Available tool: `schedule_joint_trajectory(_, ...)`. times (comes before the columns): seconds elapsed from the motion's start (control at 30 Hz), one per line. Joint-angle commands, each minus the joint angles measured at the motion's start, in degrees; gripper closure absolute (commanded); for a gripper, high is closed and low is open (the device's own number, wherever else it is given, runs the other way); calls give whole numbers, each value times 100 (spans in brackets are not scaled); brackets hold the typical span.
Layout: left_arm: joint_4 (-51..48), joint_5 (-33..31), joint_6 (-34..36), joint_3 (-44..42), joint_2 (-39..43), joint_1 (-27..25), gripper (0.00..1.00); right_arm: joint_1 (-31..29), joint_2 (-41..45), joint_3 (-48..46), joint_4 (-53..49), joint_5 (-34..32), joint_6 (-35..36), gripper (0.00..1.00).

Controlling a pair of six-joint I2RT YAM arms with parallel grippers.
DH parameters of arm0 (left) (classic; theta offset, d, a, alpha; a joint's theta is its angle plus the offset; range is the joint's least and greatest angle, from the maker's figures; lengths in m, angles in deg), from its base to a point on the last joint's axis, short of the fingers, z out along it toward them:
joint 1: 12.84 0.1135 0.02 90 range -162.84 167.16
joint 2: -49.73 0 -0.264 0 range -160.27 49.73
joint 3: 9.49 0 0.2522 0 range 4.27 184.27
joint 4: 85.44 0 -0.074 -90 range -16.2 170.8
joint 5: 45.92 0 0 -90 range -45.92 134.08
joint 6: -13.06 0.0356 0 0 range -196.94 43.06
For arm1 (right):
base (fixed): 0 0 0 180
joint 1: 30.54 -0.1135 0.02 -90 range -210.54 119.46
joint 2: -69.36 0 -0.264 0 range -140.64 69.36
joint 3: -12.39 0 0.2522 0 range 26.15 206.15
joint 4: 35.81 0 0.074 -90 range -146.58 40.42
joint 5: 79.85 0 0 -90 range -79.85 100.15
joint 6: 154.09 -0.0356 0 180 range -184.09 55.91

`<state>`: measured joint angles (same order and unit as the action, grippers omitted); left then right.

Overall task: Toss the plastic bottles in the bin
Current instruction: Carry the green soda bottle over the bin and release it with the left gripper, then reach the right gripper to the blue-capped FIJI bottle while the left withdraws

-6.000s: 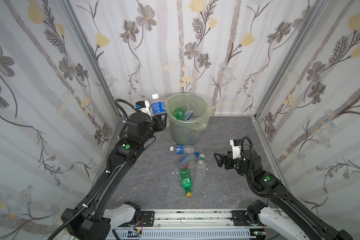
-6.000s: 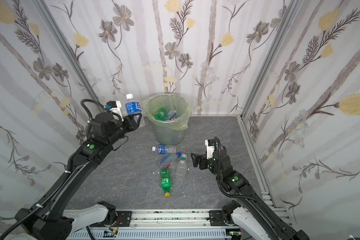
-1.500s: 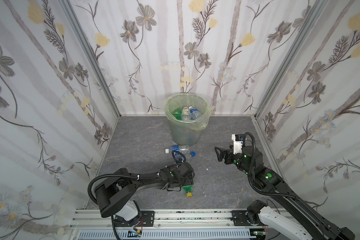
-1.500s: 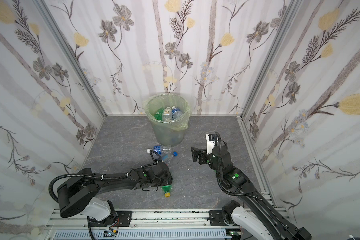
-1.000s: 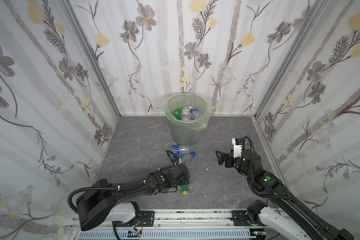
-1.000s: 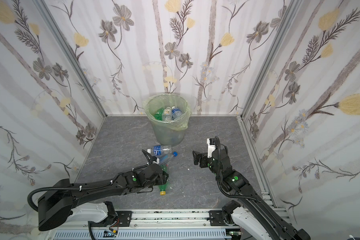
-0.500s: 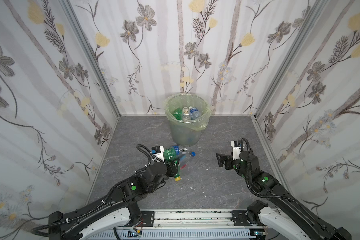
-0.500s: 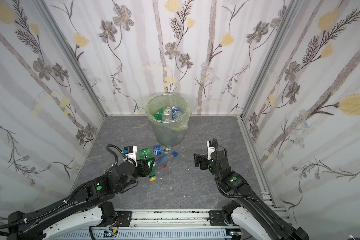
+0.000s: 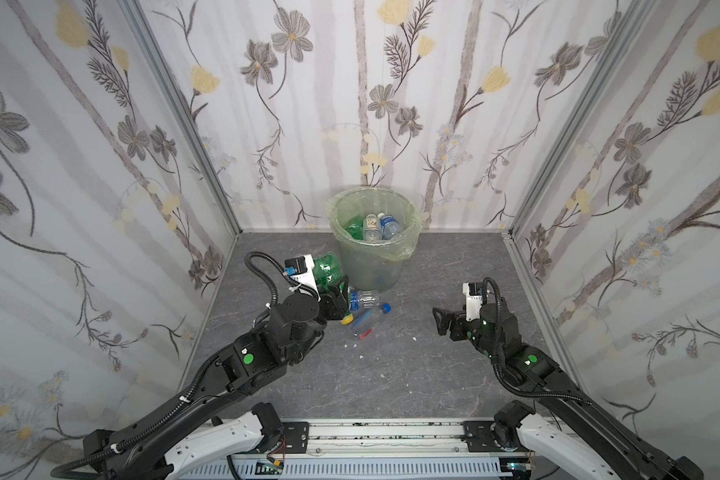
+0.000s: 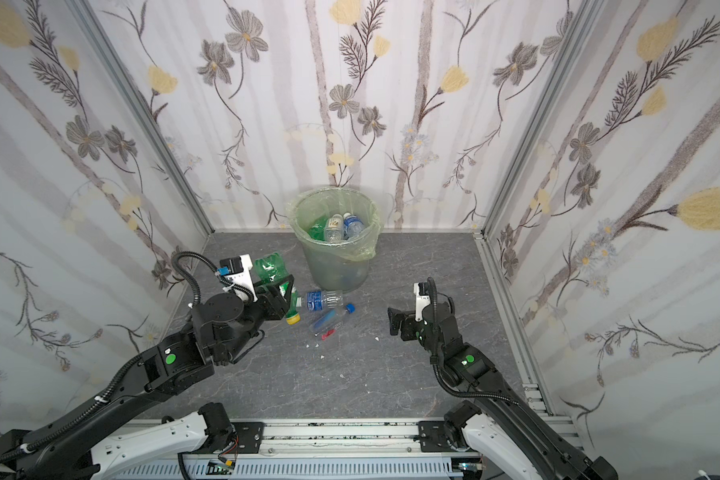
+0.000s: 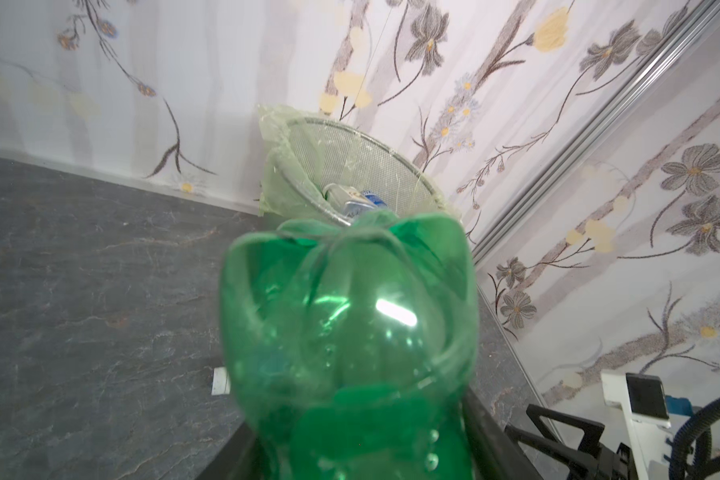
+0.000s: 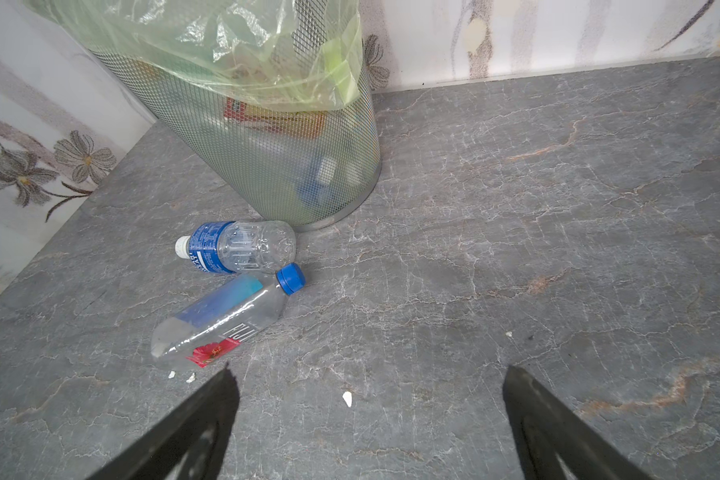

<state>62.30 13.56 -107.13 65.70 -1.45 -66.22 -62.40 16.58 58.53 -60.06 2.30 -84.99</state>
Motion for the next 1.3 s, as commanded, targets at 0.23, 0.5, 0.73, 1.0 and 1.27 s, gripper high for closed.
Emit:
schedule_joint_trajectory(0.23,366,1600,834,3297,-2873,1411,46,-5,87,-95,204,51,-53,0)
schedule_joint_trajectory(0.5,-1533,2075,911,7144,-6119,2229,0,-57,26,-63,212,397,-185,1)
schedule_joint_trajectory(0.73,-1513,1786,928,5851,-5195,2235,0,-210,-175,-34,501,1310,362,2)
schedule_joint_trajectory(1.0,-1438,1399,869,3986,-3778,2236,0,-735,-1437,787,242,1155,513,4)
schedule_joint_trajectory(1.27,-1043,1090,440,1234,-1895,2278,0,-1381,-2718,1206,671,837,-1120,2)
